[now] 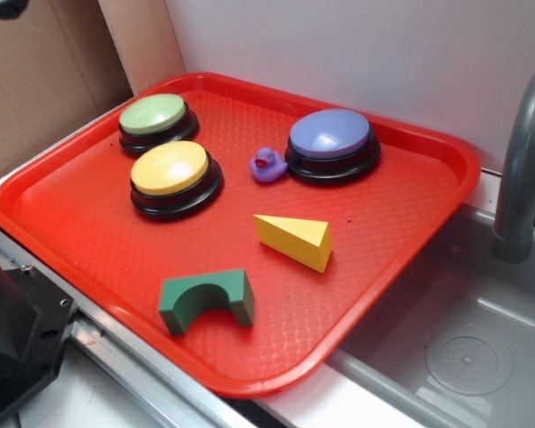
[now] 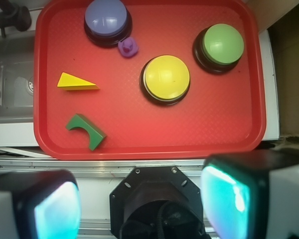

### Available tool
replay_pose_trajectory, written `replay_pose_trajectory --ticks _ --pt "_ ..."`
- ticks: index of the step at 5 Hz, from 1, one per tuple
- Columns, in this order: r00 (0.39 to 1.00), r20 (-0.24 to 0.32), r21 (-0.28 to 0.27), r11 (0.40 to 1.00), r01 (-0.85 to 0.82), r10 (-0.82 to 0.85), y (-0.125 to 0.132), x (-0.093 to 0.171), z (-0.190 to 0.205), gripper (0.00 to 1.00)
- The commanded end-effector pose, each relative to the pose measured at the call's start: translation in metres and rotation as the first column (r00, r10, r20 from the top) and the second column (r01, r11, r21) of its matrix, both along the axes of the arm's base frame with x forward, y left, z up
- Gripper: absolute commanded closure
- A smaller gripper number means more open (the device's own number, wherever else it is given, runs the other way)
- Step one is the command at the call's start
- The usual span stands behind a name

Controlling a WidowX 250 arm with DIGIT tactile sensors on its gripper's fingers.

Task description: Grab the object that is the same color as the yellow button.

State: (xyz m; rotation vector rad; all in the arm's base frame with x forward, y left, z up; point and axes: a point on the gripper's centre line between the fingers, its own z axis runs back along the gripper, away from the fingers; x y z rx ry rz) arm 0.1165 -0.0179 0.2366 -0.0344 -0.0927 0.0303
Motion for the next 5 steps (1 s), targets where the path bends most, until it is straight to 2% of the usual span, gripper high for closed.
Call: replay_pose_trajectory --ticks 1,3,4,5 --pt "1.0 0.0 0.0 1.0 0.0 0.0 0.0 0.0 0.0 0.0" --pt "0.969 0.002 0.046 0.968 0.249 -0.249 -0.01 0.033 -0.014 0.0" --pt "0.902 -0.004 0.046 0.901 0.431 -0.431 -0.023 0.057 -0.031 0.0" --pt "0.817 0.017 0.044 0.817 0.576 -0.577 -0.033 0.076 -0.05 0.0"
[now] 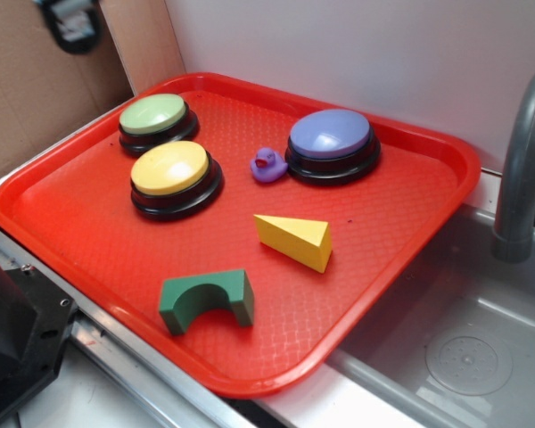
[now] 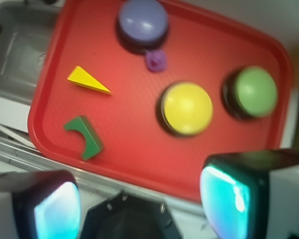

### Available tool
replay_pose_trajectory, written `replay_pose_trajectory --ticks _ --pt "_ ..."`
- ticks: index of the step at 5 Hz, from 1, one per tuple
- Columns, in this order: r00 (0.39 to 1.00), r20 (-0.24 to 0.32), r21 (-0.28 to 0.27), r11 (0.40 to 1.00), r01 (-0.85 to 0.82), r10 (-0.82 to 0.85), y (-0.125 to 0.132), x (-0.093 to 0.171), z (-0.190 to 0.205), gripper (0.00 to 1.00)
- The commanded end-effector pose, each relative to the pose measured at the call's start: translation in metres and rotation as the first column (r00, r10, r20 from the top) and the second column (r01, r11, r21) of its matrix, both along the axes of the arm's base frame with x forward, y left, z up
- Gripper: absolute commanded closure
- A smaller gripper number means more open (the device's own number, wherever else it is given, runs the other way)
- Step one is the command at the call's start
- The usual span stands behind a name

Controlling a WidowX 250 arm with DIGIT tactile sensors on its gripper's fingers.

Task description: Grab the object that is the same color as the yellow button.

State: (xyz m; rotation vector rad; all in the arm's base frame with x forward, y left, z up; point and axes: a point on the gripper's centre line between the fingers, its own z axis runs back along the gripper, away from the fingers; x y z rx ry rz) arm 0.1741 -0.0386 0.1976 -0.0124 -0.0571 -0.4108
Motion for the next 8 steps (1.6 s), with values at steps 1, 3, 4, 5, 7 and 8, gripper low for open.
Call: replay_pose_trajectory --ticks 1,3,4,5,7,8 --pt "0.953 0.046 -0.047 0.952 0.302 -0.3 -0.02 0.036 -0.036 0.0" --pt "0.803 0.082 -0.046 0.803 0.595 -0.59 -0.044 0.063 -0.088 0.0" --pt "0.73 0.077 -0.017 0.731 0.682 -0.68 -0.054 0.069 -0.111 0.0" --pt "0.672 0.105 0.011 0.677 0.736 -0.733 -0.062 0.07 -0.12 0.0" --pt "0.575 0.069 0.018 0.577 0.816 -0.815 -0.072 0.065 -0.151 0.0" --pt "0.55 0.035 0.015 0.551 0.834 -0.834 -0.075 0.067 -0.165 0.0"
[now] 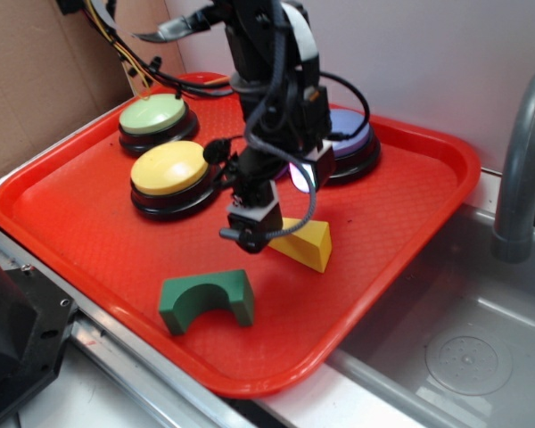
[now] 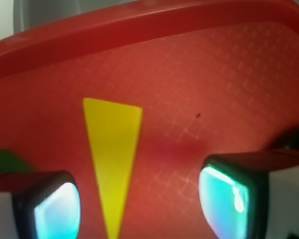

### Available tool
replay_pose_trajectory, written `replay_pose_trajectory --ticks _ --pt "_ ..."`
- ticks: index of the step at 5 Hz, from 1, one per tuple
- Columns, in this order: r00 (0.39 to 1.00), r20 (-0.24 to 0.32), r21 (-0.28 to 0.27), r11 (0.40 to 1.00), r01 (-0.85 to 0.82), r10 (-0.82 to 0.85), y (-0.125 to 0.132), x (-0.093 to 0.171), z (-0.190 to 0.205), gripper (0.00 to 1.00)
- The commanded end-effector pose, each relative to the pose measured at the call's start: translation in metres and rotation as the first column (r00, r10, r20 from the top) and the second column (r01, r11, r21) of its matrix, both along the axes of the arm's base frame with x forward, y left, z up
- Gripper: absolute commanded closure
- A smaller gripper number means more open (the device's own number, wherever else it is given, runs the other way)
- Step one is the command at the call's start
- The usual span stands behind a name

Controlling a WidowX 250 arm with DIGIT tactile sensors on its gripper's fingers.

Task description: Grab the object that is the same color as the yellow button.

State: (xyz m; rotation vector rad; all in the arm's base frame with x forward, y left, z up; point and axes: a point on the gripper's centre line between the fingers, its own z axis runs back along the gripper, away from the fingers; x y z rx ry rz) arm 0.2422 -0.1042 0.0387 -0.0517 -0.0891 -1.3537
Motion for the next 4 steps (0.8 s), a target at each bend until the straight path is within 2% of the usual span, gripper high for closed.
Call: replay_pose_trajectory --ticks 1,2,4 --pt "0.999 0.029 0.01 1.0 0.02 -0.021 -0.01 -0.001 -0.009 0.0" --pt "0.999 0.039 0.011 1.0 0.02 -0.02 -0.01 -0.003 -0.008 0.97" --pt "0.996 0.072 0.005 0.999 -0.045 0.045 -0.007 -0.003 0.006 1.0"
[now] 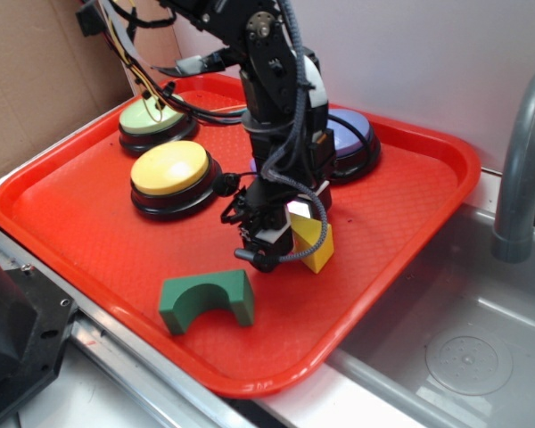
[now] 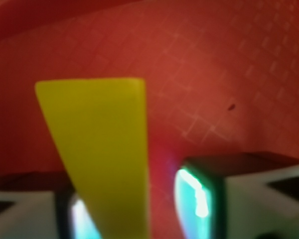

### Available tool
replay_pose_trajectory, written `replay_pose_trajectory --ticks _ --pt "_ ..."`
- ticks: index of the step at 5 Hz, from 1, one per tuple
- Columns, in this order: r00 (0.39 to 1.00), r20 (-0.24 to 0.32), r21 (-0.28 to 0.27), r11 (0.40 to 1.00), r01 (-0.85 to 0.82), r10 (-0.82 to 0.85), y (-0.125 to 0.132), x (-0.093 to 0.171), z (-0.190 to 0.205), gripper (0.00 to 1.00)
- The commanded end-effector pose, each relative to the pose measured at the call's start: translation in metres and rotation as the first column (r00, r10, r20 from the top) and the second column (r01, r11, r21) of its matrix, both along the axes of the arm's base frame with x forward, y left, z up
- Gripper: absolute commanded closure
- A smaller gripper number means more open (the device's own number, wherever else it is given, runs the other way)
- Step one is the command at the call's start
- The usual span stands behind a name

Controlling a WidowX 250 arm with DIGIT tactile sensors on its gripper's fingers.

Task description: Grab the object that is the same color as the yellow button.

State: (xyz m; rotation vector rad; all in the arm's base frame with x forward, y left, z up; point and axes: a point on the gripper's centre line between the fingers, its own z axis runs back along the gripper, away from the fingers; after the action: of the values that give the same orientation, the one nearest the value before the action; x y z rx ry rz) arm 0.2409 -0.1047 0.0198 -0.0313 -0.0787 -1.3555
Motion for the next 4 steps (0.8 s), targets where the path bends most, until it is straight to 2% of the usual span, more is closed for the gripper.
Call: replay_pose_trajectory --ticks 1,2,3,4 --pt "0.983 0.047 0.04 0.983 -0.179 0.177 -0.003 -0.003 0.045 1.0" --pt "0.934 0.025 0.082 0.93 -0.358 0.357 0.002 -0.01 0.072 1.0" --pt "0.87 -0.022 0.031 0.87 -0.493 0.493 0.008 -0.018 0.088 1.0" --pt "0.758 -0.017 0.02 0.758 -0.652 0.652 0.019 -0.03 0.115 1.0"
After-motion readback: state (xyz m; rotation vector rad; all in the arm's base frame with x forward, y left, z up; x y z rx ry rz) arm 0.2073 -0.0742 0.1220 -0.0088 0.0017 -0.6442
